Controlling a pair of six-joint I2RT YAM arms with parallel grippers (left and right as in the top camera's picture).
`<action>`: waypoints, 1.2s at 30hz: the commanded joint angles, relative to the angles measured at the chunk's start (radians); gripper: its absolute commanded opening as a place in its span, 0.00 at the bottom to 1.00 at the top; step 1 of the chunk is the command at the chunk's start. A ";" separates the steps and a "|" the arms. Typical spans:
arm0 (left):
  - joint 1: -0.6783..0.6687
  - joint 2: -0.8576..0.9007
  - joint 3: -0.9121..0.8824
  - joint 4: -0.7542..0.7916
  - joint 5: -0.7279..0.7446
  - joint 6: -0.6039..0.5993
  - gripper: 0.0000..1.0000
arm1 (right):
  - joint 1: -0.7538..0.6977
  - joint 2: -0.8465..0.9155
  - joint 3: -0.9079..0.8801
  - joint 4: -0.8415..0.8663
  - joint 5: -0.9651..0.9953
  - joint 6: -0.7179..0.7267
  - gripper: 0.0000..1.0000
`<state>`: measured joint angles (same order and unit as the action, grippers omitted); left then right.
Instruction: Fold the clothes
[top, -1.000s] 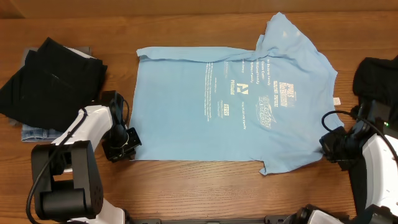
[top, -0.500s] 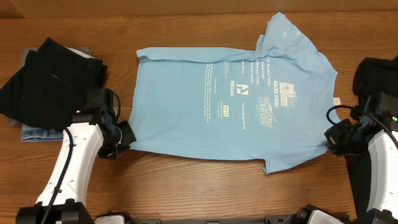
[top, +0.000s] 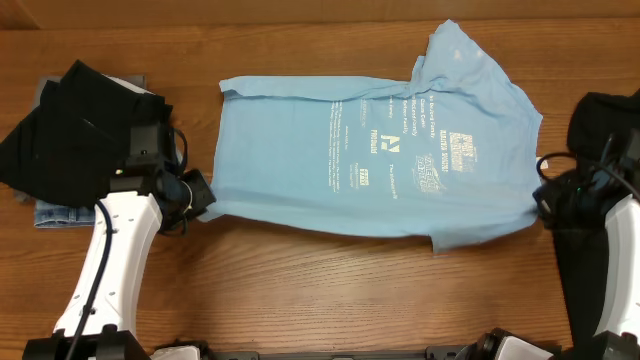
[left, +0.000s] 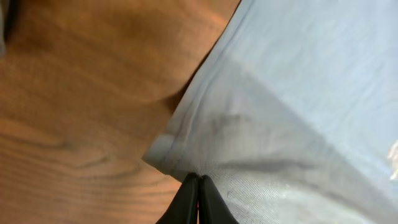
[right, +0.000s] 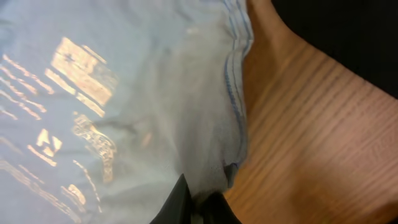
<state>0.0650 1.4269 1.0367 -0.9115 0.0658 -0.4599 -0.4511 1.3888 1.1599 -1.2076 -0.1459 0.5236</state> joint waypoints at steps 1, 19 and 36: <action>-0.006 -0.005 0.029 0.041 -0.014 -0.020 0.04 | -0.003 0.048 0.037 0.026 -0.028 0.000 0.04; -0.010 0.057 0.029 0.377 0.018 -0.020 0.04 | 0.084 0.130 0.039 0.346 -0.071 0.092 0.04; -0.066 0.222 0.029 0.596 0.023 -0.019 0.04 | 0.132 0.220 0.038 0.515 -0.004 0.128 0.04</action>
<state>0.0097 1.6203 1.0424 -0.3462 0.0933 -0.4698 -0.3485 1.5787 1.1725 -0.7303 -0.1715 0.6449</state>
